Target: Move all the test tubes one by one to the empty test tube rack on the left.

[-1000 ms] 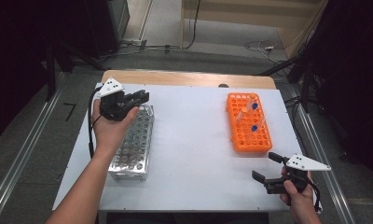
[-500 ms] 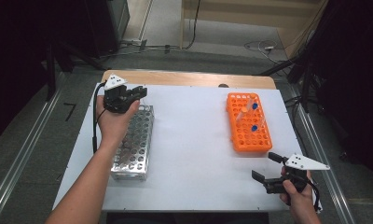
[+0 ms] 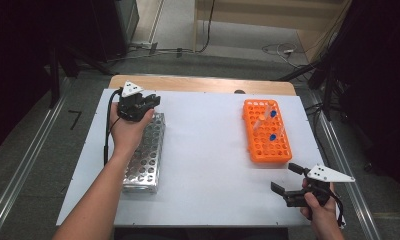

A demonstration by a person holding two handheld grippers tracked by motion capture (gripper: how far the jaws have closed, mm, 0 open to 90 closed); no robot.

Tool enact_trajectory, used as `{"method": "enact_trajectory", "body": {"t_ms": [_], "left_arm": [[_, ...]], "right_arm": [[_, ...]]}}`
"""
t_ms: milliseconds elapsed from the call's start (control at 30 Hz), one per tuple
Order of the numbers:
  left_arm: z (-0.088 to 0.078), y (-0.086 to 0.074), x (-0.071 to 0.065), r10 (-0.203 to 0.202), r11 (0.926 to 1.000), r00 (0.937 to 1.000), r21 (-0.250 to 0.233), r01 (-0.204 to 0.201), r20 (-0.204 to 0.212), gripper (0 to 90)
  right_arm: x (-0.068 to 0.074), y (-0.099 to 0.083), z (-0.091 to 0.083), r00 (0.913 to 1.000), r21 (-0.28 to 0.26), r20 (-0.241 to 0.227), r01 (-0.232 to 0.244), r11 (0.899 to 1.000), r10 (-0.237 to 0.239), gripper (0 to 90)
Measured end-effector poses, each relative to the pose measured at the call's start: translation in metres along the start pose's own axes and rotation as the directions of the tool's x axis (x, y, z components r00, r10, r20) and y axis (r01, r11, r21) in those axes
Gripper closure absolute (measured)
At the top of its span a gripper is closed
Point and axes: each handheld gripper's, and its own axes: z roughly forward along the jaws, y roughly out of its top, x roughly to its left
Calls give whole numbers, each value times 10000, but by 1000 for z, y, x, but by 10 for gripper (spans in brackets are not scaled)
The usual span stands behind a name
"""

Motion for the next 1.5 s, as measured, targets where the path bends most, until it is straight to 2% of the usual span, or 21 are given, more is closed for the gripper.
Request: {"method": "enact_trajectory", "body": {"t_ms": [300, 467, 800, 967, 1000, 1033, 1067, 1100, 1133, 1167, 1200, 1233, 1300, 1367, 1400, 1500], "left_arm": [[10, -5, -3, 111, 9987, 9998, 500, -104, -150, 764], [12, -8, -1, -166, 9984, 9998, 530, 172, -122, 763], [9, -14, -1, -216, 9954, 9997, 935, 228, -143, 740], [6, -16, 0, -392, 9962, 9989, 768, 410, -248, 656], [4, -15, 0, -405, 9966, 9989, 708, 420, -223, 578], [2, -15, 0, -411, 9969, 9989, 663, 424, -214, 578], [0, -15, 0, -472, 9976, 9987, 502, 481, -194, 463], [-2, -14, 0, -580, 9975, 9983, 408, 584, -111, 409], [-5, -14, 0, -652, 9973, 9979, 346, 651, 18, 409], [-7, -14, -1, -719, 9969, 9974, 316, 716, 71, 281], [-10, -14, -2, -788, 9966, 9968, 257, 784, 145, 239], [-13, -14, -3, -828, 9964, 9962, 186, 823, 266, 239], [-20, -14, -6, -850, 9964, 9955, 63, 848, 429, 140], [-28, -15, -10, -922, 9957, 9938, -14, 924, 621, 112], [-32, -16, -12, -921, 9956, 9933, -77, 929, 699, 67], [-44, -20, -19, -788, 9966, 9929, -191, 808, 886, 15]], "right_arm": [[0, 0, 1, 10000, 16, 15, 58, 10000, -58, 0], [0, 0, 0, 10000, 13, 36, 65, 10000, -65, 0], [-1, 0, 1, 10000, 16, 90, 35, 10000, -35, 0], [-1, 0, 1, 10000, 18, 64, 6, 10000, -6, 0], [-1, 0, 1, 10000, 34, 58, -14, 10000, 13, 0], [-1, 0, 1, 10000, 34, 58, -14, 10000, 13, 0], [-1, 0, 1, 10000, 21, 58, -10, 10000, 10, 0], [-1, 0, 1, 10000, 6, 58, -25, 10000, 24, 0], [-1, 0, 1, 10000, 6, 58, -25, 10000, 24, 0], [-2, 0, 1, 10000, -16, 75, -22, 10000, 22, 0], [-2, 0, 1, 10000, -26, 73, -44, 10000, 44, 0], [-2, 0, 1, 10000, -26, 73, -44, 10000, 44, 0], [-3, 0, 1, 9999, -21, 98, -90, 10000, 90, 0], [-3, 1, 1, 9999, -18, 103, -100, 9999, 101, 0], [-4, 1, 1, 9999, -25, 84, -110, 9999, 110, 0], [-3, 1, 1, 9999, -32, 77, -120, 9999, 120, 0]]}}
